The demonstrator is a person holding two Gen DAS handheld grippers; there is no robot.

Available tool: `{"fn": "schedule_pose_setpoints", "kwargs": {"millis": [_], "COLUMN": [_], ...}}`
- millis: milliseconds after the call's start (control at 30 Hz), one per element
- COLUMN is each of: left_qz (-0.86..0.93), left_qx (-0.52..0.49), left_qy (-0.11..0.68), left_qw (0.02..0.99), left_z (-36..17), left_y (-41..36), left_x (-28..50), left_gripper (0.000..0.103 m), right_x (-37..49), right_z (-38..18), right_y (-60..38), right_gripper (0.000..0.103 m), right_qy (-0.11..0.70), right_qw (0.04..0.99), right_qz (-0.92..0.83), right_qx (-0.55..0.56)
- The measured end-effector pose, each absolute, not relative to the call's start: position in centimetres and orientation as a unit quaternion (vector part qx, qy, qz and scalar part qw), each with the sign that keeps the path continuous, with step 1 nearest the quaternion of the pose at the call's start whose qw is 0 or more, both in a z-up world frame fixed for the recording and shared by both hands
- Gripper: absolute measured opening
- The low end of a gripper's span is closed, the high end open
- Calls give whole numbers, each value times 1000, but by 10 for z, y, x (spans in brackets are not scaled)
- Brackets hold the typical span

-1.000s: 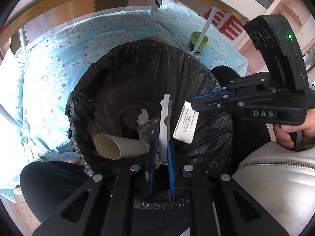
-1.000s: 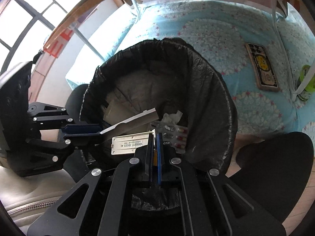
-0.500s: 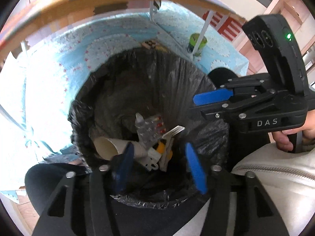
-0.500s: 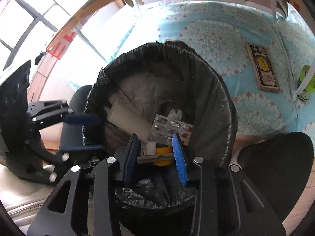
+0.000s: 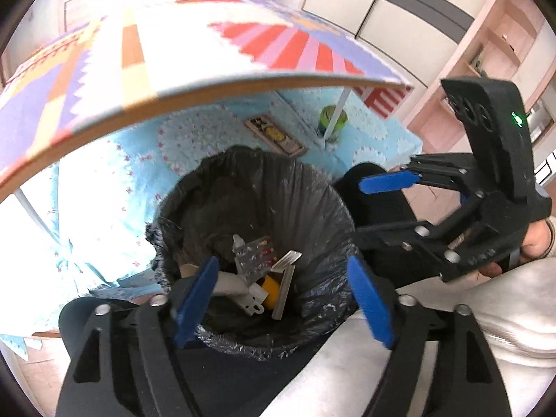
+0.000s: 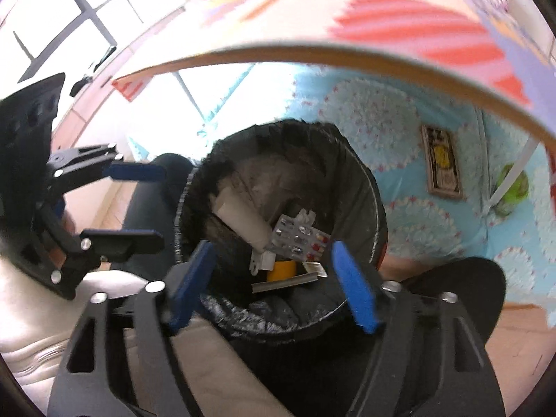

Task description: Collect trash

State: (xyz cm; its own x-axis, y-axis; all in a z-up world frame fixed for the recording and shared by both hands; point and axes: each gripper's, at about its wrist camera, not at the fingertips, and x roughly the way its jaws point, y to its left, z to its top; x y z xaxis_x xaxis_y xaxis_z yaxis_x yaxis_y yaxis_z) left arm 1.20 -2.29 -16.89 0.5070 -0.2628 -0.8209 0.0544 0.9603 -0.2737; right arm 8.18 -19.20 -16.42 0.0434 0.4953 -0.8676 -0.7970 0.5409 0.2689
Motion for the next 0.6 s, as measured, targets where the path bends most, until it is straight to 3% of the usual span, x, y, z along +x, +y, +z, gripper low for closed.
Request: {"fn": "schedule_pose_setpoints", "kwargs": {"millis": [300, 600], "left_qz": [-97, -101], "left_qx": [-87, -75], "left_qy": [466, 447], "left_qw": [875, 886], "left_z": [-132, -115], "left_y": [-33, -43], "left_x": [4, -9], "left_gripper": [95, 95], "right_x": [65, 60], "right_z": [-128, -119], "right_y": [-199, -205], "right_gripper": [80, 82], "right_qy": [504, 508], "right_qw": [696, 694], "right_qz": [485, 486], "right_qx": [-161, -155]}}
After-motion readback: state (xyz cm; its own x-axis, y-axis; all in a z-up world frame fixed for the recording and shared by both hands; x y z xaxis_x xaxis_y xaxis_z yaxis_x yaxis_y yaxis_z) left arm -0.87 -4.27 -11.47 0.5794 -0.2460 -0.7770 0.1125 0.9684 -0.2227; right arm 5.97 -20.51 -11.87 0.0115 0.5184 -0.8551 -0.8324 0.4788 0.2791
